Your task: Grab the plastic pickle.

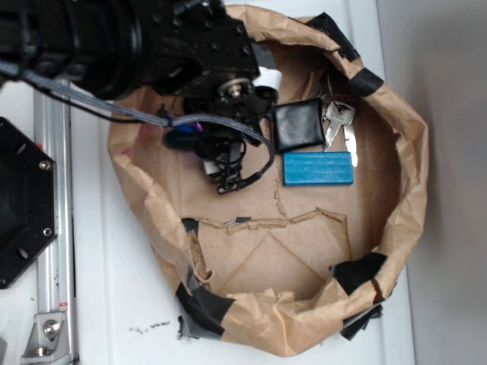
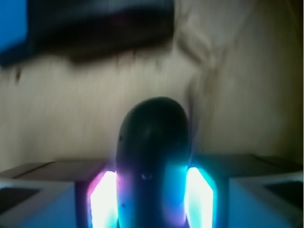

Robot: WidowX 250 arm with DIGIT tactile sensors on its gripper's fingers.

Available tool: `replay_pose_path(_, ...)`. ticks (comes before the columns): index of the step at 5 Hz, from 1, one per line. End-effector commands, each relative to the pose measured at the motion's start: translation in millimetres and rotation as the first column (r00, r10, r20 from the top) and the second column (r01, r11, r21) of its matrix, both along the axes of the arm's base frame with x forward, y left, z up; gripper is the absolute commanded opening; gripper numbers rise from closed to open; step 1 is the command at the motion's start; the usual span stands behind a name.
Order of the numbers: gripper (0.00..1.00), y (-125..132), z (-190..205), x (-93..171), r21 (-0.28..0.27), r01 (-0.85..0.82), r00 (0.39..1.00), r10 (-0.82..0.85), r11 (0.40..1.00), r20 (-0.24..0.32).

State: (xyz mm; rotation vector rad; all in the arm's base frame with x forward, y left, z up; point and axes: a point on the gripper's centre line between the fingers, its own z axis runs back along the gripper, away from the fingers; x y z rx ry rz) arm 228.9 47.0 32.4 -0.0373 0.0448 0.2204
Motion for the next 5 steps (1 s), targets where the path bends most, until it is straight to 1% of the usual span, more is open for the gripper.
replay_pose_path(1, 0.00, -15, 96, 33, -0.022, 0.077, 0.971, -0.070, 0.997, 0.227)
replay_pose_path(2, 0.00, -28, 118, 33, -0.030, 0.123, 0.960, -0.111, 0.992, 0.259)
replay_pose_path(3, 0.00, -39, 121, 36, 0.060, 0.137, 0.973, -0.146, 0.989, 0.180)
replay_pose_path(4, 0.00, -60, 121, 40, 0.140, 0.131, 0.974, -0.154, 0.981, 0.169)
replay_pose_path(5, 0.00, -59, 116, 43, 0.068, 0.186, 0.959, -0.196, 0.980, 0.204)
